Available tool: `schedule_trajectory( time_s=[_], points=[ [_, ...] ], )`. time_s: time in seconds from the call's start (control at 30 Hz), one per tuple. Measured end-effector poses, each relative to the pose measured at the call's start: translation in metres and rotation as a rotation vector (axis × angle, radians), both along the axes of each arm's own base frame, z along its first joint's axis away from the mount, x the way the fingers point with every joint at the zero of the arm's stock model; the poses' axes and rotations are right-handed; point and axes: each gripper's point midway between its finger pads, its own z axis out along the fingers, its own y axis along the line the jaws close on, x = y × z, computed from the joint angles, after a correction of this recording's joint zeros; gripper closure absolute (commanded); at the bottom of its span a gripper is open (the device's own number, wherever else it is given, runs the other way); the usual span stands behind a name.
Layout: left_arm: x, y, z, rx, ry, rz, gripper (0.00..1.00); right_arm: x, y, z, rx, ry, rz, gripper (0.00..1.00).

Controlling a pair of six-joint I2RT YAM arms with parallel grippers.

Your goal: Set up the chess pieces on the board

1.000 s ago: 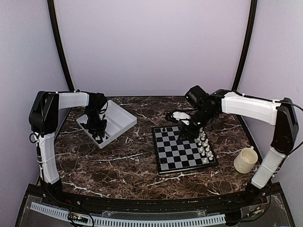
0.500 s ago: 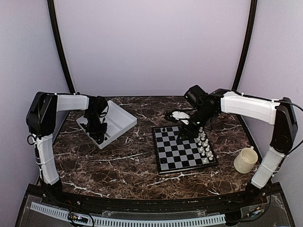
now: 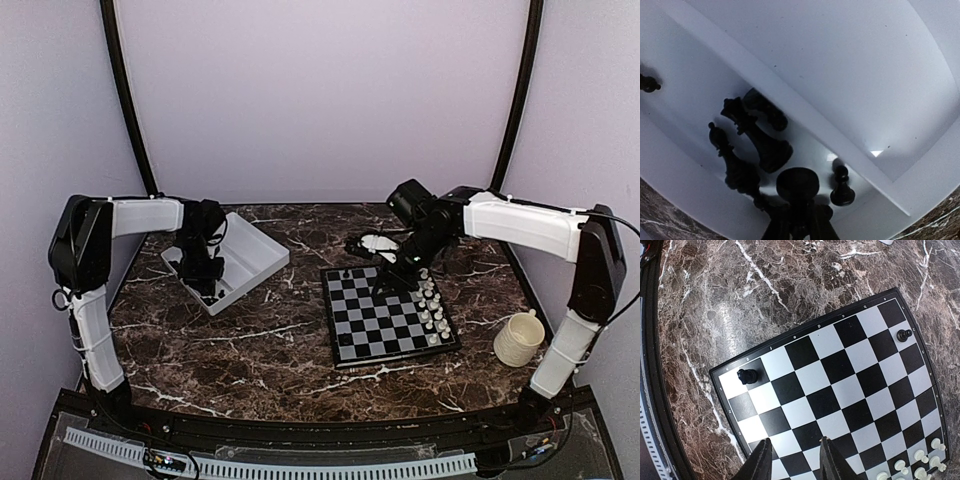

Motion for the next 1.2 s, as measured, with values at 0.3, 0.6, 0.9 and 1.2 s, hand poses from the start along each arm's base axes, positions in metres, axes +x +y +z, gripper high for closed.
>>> schedule_trajectory(
  time_s=[0.3,0.6,0.9,1.2],
  points=[
    [-0.004,0.008,0.053,0.005,-0.121,-0.017,0.99,-0.004,0.007,0.001,0.013,0.014,0.015,0.68],
    [-0.022,-0.024,0.09,-0.119,-0.335,-0.274,1.0,0.018,0.005,0.016,0.105,0.027,-0.075,0.67],
    [-0.041,-0.129,0.157,-0.42,-0.69,-0.709,1.0,0.056,0.029,0.072,0.321,0.021,-0.153,0.63],
    [-0.071,-0.202,0.182,-0.604,-0.816,-0.977,1.0,0.065,0.066,0.087,0.458,0.194,-0.143,0.6]
  ],
)
